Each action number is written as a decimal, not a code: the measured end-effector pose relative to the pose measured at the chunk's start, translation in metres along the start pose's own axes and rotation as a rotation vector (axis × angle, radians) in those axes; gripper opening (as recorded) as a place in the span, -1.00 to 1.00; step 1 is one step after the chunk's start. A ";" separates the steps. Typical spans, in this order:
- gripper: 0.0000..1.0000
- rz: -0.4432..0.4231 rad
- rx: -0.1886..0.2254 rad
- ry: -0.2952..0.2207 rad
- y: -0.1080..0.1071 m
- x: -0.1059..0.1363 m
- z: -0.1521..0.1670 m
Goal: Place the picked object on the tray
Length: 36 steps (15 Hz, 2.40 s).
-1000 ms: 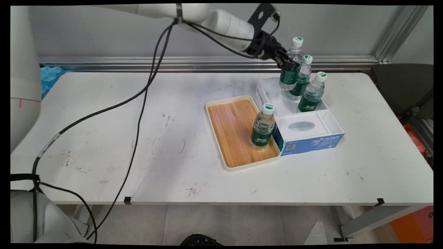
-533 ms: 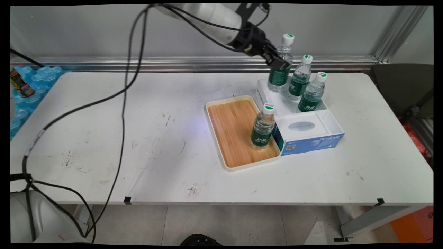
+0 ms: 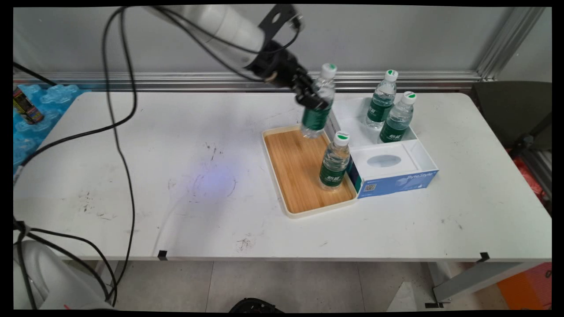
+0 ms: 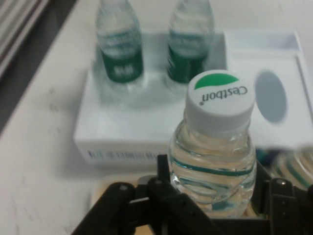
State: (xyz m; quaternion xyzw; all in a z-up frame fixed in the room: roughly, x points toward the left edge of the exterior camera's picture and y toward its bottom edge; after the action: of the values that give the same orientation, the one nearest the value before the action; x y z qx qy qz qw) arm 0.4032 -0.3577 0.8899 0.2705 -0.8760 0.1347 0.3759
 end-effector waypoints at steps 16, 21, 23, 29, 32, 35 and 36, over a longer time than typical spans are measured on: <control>-1.00 0.093 -0.075 0.040 0.062 -0.078 -0.016; -1.00 0.113 -0.095 0.051 0.079 -0.089 -0.011; -1.00 0.121 -0.100 0.057 0.084 -0.094 -0.007; -1.00 0.141 -0.104 0.078 0.089 -0.103 0.008; -1.00 0.146 -0.101 0.084 0.089 -0.107 0.017; -1.00 0.147 -0.101 0.086 0.089 -0.112 0.025; -1.00 0.147 -0.103 0.086 0.089 -0.114 0.028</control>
State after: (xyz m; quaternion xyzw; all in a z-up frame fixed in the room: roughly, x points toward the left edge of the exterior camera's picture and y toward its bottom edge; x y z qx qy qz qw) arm 0.4009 -0.2551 0.7852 0.1798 -0.8822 0.1285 0.4158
